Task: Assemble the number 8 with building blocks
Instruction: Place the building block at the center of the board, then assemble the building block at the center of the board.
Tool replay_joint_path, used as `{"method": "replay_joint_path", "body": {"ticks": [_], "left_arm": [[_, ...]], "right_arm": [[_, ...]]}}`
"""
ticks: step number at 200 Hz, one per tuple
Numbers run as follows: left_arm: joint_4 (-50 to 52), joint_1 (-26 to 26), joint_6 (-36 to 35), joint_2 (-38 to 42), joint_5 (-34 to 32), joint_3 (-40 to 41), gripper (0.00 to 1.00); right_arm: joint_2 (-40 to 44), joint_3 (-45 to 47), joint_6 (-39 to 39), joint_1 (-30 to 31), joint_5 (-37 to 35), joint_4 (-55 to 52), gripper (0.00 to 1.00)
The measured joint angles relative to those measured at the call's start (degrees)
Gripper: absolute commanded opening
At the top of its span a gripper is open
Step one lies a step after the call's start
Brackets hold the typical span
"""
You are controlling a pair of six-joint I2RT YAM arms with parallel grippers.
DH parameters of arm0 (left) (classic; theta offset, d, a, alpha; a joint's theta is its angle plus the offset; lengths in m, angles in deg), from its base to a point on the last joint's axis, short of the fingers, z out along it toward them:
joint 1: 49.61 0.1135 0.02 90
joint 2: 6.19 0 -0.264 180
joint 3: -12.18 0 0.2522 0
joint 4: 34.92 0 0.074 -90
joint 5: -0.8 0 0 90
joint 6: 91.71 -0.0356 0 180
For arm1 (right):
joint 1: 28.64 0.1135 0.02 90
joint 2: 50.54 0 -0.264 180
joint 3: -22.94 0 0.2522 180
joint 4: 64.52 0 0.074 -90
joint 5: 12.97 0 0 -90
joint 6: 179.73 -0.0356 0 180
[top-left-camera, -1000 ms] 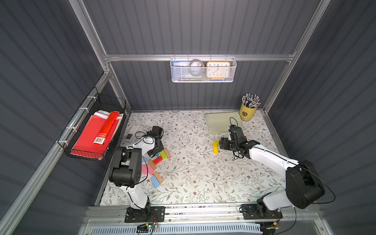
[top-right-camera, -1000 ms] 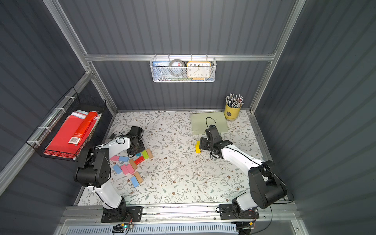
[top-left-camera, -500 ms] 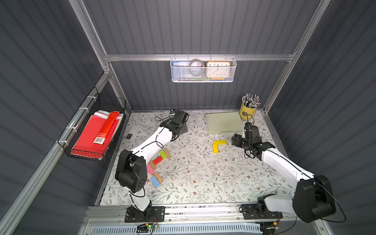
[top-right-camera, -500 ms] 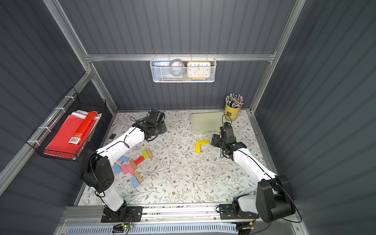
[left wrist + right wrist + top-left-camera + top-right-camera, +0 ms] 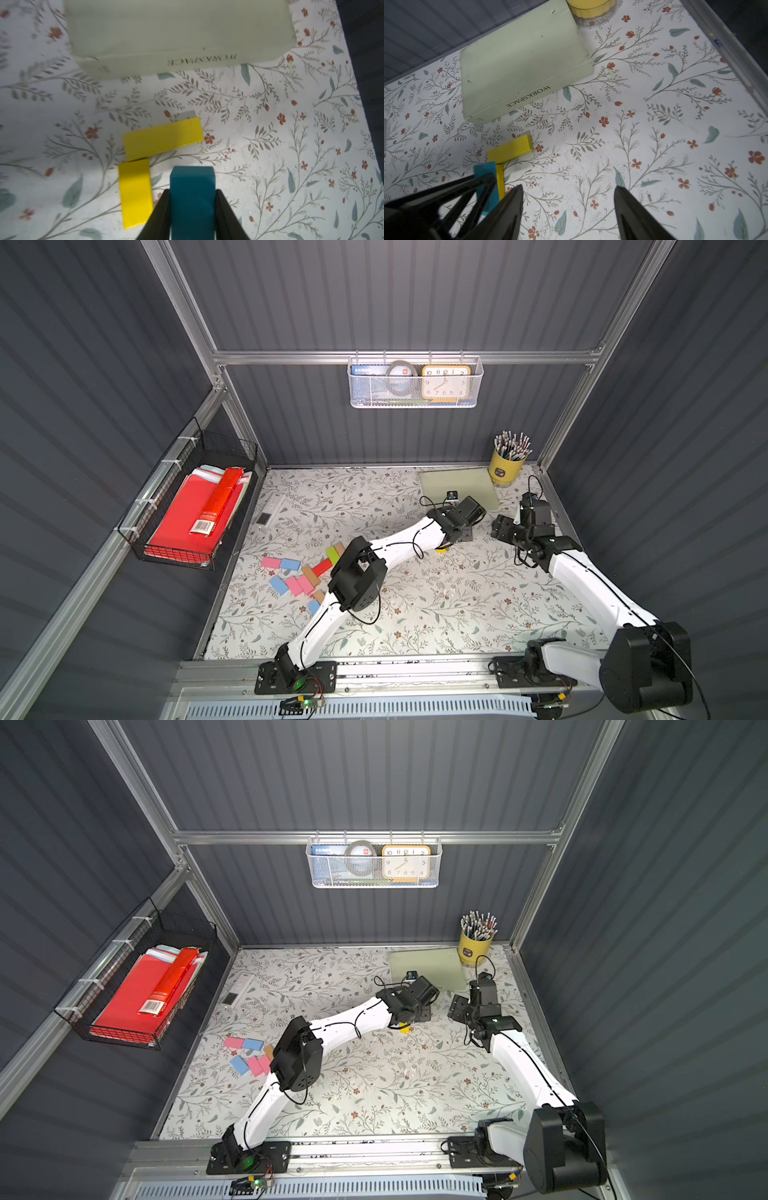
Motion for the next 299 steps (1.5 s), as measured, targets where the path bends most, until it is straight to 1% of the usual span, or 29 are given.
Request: {"method": "replay_joint_path", "body": {"ticks": [36,55,89,120,132,153,182,209,225,239,254,269,284,299], "left_arm": [[0.00,-1.20,1.46,-3.63,1.95,-1.99,0.25],[-0.11,-1.42,1.88,-4.81,2.49,-2.60,0.30],[-0.11,-1.42,2.43,-5.99,2.67,-2.67,0.46],[-0.28,-1.42,3.26,-6.29,2.99,-2.67,0.69],[-0.44,-1.40,3.21,-6.34,3.37,-2.67,0.72],[-0.61,-1.40,3.45,-6.34,3.56,-2.67,0.84],[-0.98,-1.31,3.56,-4.98,3.45,-1.77,0.92],[-1.64,-0.59,3.58,0.96,1.97,1.95,0.99],[-2.34,0.59,3.52,7.30,0.66,6.43,0.99],[-3.67,2.71,3.32,14.03,-0.66,11.19,0.99],[-4.98,6.25,3.10,21.38,-2.16,16.72,0.99],[-7.17,11.08,1.97,28.11,-3.26,22.69,0.99],[-9.14,15.82,0.39,33.11,-3.72,28.41,0.99],[-11.04,20.85,-1.44,36.50,-3.58,33.90,0.99]], "right_arm": [[1.44,0.90,0.00,-0.68,0.22,-0.26,0.73],[1.42,1.05,0.00,-0.87,0.74,-0.31,0.73],[1.27,1.42,0.00,-0.90,1.29,-0.31,0.73],[1.22,1.79,-0.02,-0.90,1.75,-0.31,0.74],[1.22,1.86,-0.02,-0.90,1.92,-0.35,0.74],[1.22,1.95,-0.02,-0.90,1.97,-0.37,0.74],[1.92,1.95,-0.24,-0.90,2.16,-1.05,0.74],[4.02,2.05,-0.90,-0.92,2.49,-1.57,0.75],[5.20,2.36,-1.36,-0.92,2.91,-1.55,0.77],[5.64,2.84,-1.64,-0.90,3.96,-1.42,0.77],[5.05,3.56,-2.43,-0.76,5.11,-0.94,0.77],[2.73,3.80,-3.28,0.26,5.31,-0.68,0.77],[-1.20,3.76,-4.22,3.23,4.66,0.13,0.78],[-6.25,3.30,-5.11,6.93,3.93,0.66,0.78]]}}
